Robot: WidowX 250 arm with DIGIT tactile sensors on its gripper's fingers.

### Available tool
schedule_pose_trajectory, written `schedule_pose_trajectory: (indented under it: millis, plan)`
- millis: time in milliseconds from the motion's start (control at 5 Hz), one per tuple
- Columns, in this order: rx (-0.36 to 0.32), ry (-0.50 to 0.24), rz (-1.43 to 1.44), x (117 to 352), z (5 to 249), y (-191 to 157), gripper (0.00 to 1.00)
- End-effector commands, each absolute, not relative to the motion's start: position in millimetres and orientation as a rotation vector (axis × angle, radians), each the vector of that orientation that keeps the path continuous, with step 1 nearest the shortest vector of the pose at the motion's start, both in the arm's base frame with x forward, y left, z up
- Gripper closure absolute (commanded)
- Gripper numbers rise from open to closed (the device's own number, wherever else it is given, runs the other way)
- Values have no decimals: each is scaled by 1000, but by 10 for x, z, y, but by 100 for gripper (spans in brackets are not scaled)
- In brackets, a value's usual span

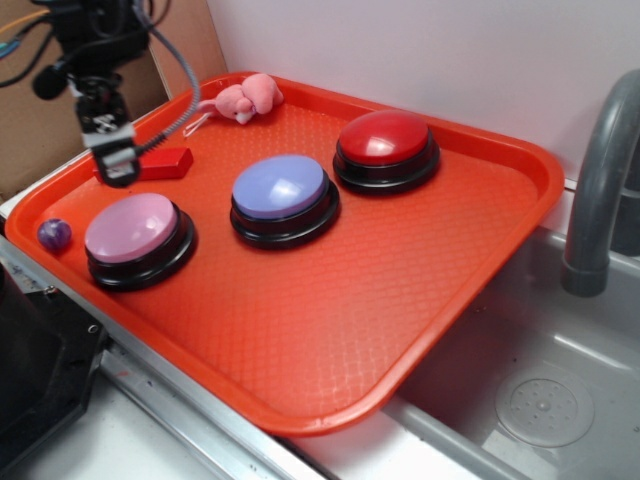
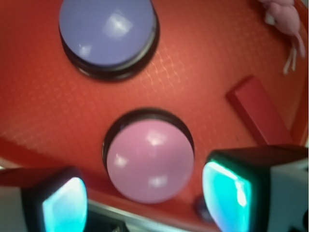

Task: Push the pink button.

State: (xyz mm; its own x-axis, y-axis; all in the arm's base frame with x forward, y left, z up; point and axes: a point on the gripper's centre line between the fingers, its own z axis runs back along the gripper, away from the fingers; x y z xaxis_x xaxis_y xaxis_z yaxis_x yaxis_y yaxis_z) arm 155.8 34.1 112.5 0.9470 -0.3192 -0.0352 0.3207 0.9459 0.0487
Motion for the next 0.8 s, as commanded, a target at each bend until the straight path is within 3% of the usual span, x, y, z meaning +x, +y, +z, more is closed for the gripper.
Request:
schedule_pose_trajectory:
  millis: [0,600]
  plan:
    - [65,-4,-294,1610,1334,383,0]
    - [41,21,-297,1561,1617,446,0]
